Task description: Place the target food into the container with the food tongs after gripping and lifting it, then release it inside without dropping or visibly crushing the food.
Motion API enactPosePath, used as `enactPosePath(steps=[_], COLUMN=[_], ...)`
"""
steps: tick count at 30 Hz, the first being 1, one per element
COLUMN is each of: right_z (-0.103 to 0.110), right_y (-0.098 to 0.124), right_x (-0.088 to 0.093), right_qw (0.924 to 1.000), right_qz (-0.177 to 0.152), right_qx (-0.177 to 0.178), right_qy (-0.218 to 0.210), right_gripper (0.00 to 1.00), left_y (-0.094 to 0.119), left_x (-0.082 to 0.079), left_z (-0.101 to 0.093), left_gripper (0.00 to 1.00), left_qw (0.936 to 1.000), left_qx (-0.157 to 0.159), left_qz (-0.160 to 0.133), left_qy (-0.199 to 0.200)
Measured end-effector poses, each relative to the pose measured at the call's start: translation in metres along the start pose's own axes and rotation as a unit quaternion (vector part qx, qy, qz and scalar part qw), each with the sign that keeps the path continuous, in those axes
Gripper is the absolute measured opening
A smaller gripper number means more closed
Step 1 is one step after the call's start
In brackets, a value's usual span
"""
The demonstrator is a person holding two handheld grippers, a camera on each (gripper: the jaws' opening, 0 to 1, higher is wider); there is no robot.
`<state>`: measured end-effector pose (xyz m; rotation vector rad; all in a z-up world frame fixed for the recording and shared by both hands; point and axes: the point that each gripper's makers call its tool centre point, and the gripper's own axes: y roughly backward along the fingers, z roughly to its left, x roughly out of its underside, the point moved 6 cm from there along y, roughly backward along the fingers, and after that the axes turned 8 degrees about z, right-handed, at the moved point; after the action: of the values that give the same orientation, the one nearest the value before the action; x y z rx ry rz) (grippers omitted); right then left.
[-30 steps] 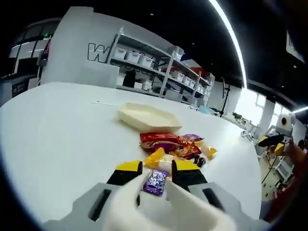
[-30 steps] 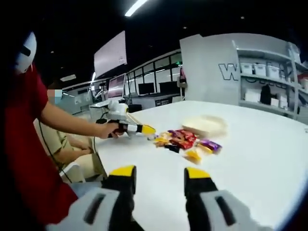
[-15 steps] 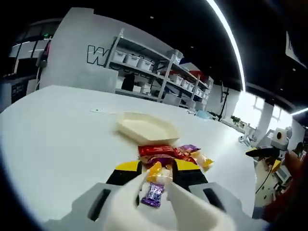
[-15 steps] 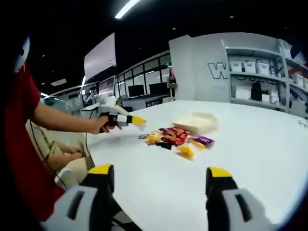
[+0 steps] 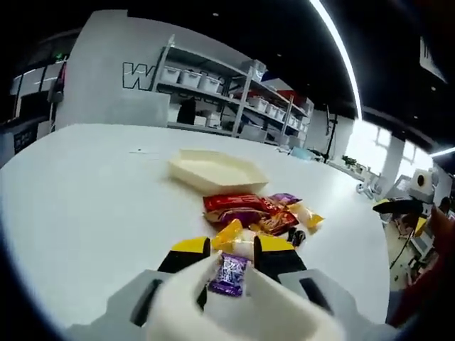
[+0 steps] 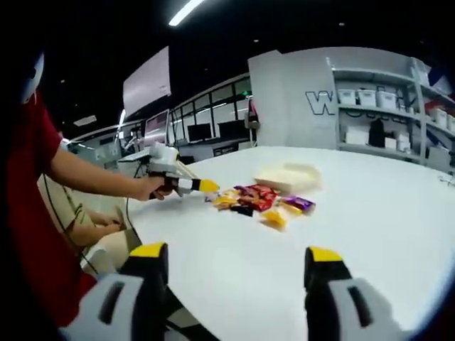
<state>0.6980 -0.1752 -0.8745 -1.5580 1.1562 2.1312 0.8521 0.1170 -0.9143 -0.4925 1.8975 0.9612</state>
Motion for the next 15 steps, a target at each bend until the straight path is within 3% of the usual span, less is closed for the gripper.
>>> enactPosePath(steps=[3,8,15], right_z=[0.000,0.001,-0.004], right_y=[-0.001,0.001,0.001], right_x=[0.002,0.000,0.002], right_qw=[1.0000,0.9999,0.9999], right_qz=[0.005,0.007,0.006], right_qx=[0.000,0.004,0.007], right_qy=[0.002,0.009,0.008], right_gripper=[0.76,0.76,0.76], left_y=[0.000,0.009,0.019], left_x=[0.000,-0.005,-0.045], left_z=[0.001,0.000,0.000], left_gripper=[0.19,0.20,0.20], left_qw=[0.9995,0.9993,0.9980], left_qx=[-0.003,0.001,0.008], left_qz=[0.003,-0.003,-0.042], left_qy=[0.031,0.037,0.046])
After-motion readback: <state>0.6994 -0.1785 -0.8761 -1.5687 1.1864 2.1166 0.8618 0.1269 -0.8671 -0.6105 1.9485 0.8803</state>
